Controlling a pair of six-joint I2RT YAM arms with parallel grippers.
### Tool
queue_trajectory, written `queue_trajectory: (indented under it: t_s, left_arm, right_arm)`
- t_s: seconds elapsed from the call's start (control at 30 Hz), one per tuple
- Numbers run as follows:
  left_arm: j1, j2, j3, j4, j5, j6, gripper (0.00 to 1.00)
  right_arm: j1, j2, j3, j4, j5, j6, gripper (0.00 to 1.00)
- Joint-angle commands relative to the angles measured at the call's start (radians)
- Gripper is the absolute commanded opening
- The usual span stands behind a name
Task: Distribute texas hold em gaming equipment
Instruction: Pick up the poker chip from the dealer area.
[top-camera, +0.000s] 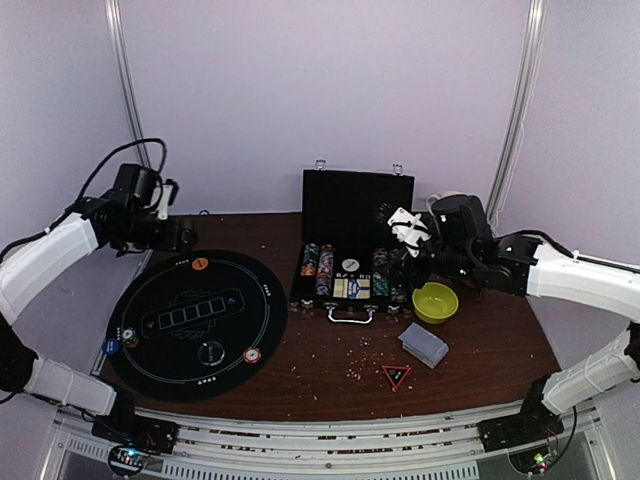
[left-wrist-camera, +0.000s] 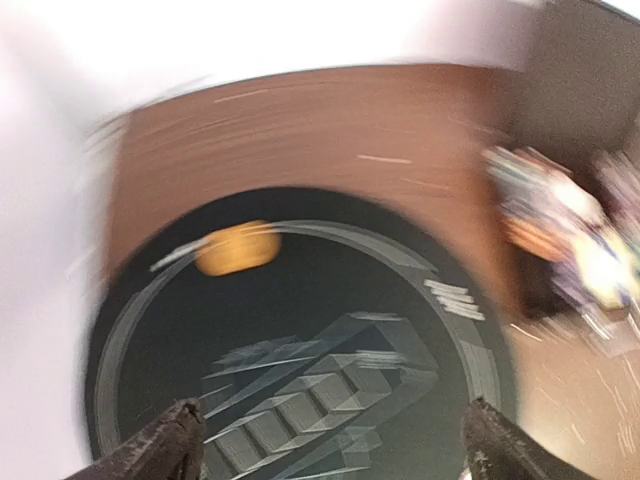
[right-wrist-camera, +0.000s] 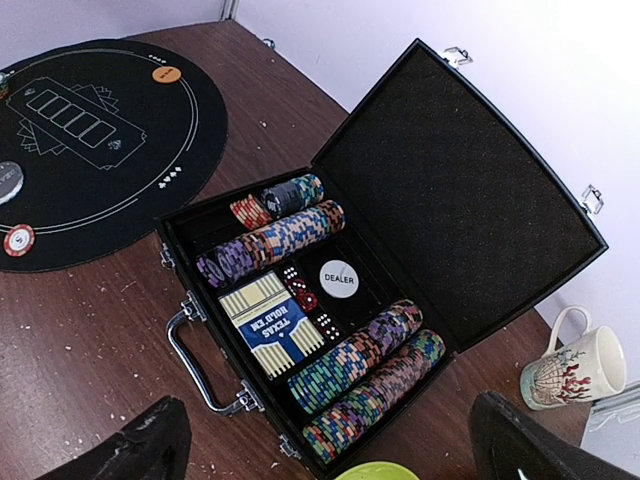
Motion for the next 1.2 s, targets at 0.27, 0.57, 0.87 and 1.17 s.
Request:
queue_trajectory:
  t_s: [0.27,0.57,0.87,1.17]
  left_arm:
    - [-0.519,0.379,0.037,-0.091,0.26,0.438,0.92]
    - [-0.545,0.497,-0.002,-0.164,0.179,0.484,0.85]
    - [-0.562,0.528,-0.046,-0.153,0.114,0.46,0.69]
    - [-0.562,0.555,-0.062,-0.157,0.112,0.463,0.7]
  right_arm:
    - [-0.007,-0.009,0.047,-0.109,0.051,0.097,1.0]
    - [-0.006,-0.02,0.037,-0.125,0.065,0.11,1.0]
    - [-0.006,-0.018,0.034,-0.116,0.065,0.102,1.0]
    - [-0.007,-0.022,0.03,-0.114,0.06,0.1,1.0]
